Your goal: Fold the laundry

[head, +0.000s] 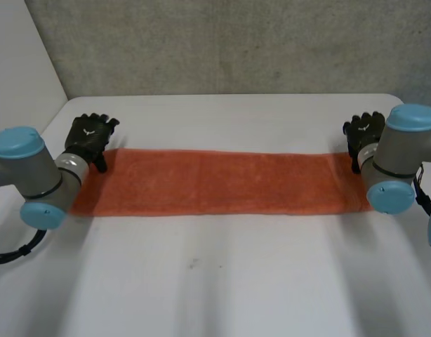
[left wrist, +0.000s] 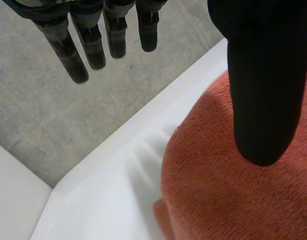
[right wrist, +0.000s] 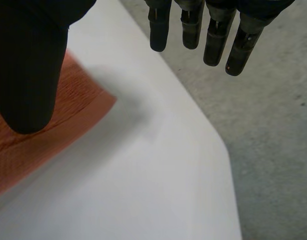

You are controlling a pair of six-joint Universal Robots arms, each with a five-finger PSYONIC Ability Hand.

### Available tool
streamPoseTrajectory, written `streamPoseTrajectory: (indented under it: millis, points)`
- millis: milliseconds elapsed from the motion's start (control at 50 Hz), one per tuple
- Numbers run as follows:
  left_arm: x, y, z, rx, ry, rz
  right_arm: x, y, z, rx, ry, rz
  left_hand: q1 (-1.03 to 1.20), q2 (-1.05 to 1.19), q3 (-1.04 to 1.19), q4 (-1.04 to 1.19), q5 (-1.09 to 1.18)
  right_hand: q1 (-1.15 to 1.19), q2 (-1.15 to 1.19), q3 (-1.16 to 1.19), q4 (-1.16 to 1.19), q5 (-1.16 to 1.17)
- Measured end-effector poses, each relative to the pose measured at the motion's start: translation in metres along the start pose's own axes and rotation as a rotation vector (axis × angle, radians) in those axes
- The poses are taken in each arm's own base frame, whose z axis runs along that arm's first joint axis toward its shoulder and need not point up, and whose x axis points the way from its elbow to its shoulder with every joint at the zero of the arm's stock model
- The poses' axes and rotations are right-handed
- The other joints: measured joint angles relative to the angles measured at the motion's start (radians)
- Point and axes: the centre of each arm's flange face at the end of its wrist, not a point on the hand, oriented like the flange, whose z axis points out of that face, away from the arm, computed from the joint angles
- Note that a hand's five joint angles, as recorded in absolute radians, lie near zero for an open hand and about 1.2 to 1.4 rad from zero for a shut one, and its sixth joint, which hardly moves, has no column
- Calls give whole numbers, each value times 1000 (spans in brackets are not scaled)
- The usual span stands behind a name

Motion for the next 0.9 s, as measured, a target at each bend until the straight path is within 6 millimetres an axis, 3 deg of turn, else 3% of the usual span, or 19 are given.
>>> streamPoseTrajectory:
  millis: [40, 160, 240, 280, 360, 460, 500, 520, 620, 800, 900]
  points:
    - [1, -1, -1, 3, 2, 1, 2, -3, -1, 6, 8, 6, -10, -21, -20, -20, -23, 0, -1, -2, 0, -1]
    - [-4, -34, -14, 51, -13, 11, 43, -56, -21, 119, 85, 144, -62, -93, -92, -89, -76, 0, -1, -2, 0, -1]
    - [-10, -53, -27, 70, -23, 11, 60, -77, -37, 165, 92, 202, -62, -96, -93, -91, -76, 0, -1, -2, 0, -1]
    - [-13, -65, -39, 78, -27, 9, 70, -90, -55, 194, 74, 233, -62, -98, -97, -95, -79, 0, -1, -2, 0, -1]
    - [-13, -83, -67, 81, -25, 2, 74, -98, -85, 206, 4, 245, -62, -99, -97, -95, -79, 0, -1, -2, 0, -1]
    - [-8, -89, -99, 64, -11, -23, 69, -82, -108, 142, -96, 245, -62, -100, -97, -96, -79, 1, 2, 2, 1, -1]
    - [-2, -88, -115, 48, 2, -51, 64, -63, -120, 73, -156, 254, -62, -100, -97, -96, -79, 1, 2, 2, 1, -1]
    - [0, -87, -121, 41, 8, -68, 61, -54, -124, 42, -180, 260, -62, -101, -97, -96, -79, 97, 141, 148, 127, 113]
    - [8, -80, -140, 3, 25, -162, 52, -26, -134, -40, -242, 278, -62, -101, -97, -96, -79, 242, 309, 316, 295, 264]
    - [11, -65, -151, -54, 25, -296, 35, 16, -125, -57, -248, 279, -62, -101, -97, -96, -79, 257, 336, 345, 320, 291]
    - [8, -63, -150, -56, 14, -300, 31, 27, -117, -52, -237, 260, -62, -101, -97, -96, -79, 293, 377, 384, 361, 326]
